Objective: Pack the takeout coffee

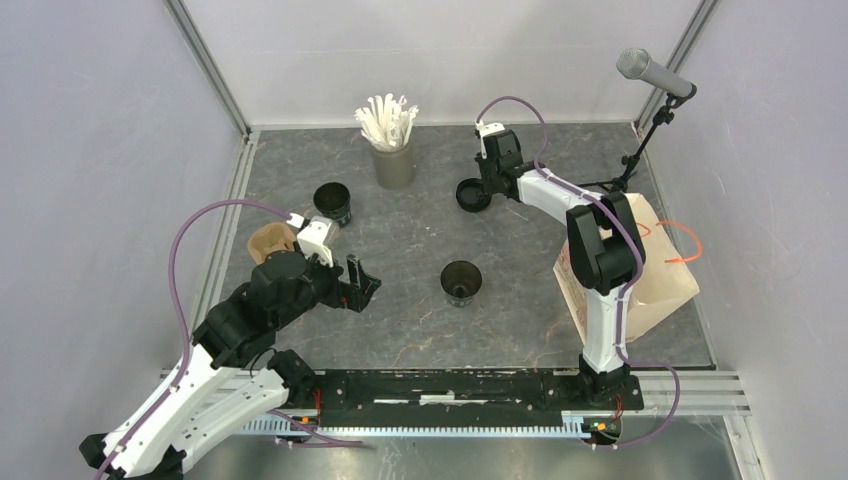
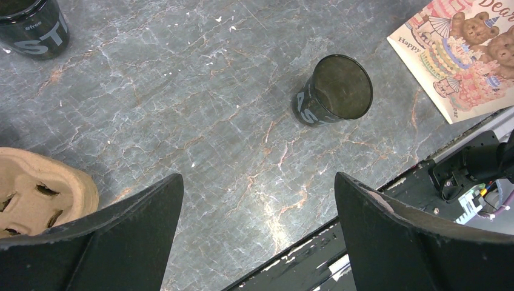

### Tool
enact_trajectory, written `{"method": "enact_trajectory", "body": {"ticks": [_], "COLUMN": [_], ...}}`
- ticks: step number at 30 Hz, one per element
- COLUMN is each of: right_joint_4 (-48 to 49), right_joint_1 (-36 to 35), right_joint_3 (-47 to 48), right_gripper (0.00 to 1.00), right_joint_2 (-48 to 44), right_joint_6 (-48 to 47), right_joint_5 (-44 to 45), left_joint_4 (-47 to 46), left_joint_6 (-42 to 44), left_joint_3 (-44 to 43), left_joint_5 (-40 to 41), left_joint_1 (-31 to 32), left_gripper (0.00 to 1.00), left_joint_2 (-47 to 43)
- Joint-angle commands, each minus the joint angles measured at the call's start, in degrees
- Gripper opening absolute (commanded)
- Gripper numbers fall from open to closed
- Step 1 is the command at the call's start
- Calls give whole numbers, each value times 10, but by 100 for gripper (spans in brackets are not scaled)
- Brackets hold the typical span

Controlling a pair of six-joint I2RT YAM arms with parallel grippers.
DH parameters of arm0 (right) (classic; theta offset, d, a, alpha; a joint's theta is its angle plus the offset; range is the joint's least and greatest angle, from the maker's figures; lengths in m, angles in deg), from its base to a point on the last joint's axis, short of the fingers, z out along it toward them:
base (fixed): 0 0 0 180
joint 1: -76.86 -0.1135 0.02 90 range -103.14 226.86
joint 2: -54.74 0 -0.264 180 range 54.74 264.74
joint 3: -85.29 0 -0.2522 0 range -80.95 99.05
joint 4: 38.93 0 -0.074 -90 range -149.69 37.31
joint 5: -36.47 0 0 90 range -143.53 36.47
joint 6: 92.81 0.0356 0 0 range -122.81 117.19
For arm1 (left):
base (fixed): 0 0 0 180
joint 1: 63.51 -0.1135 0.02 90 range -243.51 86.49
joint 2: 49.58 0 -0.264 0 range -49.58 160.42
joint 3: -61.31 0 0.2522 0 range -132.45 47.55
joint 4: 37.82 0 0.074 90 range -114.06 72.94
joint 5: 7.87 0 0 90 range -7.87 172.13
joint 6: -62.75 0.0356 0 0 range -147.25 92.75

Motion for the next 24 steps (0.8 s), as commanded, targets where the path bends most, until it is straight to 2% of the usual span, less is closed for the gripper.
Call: {"method": "enact_trajectory", "body": {"ticks": [1,11,20,24], "right_joint_4": [15,12,15,15], "right_joint_1": [3,5,6,5], "right_joint_3": [2,2,-2,-2], "right_gripper": [28,27,16,6], "right_joint_2": [12,23,12,-3], "right_joint_6": [10,10,8,6], "right_joint_5": [-10,-8,-7,-7], "left_joint_4": [-8,-8,-8,-9], "left_joint_6": [25,25,25,25], "left_joint_3": [-6,-6,-5,-5], "left_joint_5": [6,5,5,6], "left_joint_1": [1,1,1,1], "left_gripper": [100,100,100,100], "left_joint_2": [-2,-3,-1,0]}}
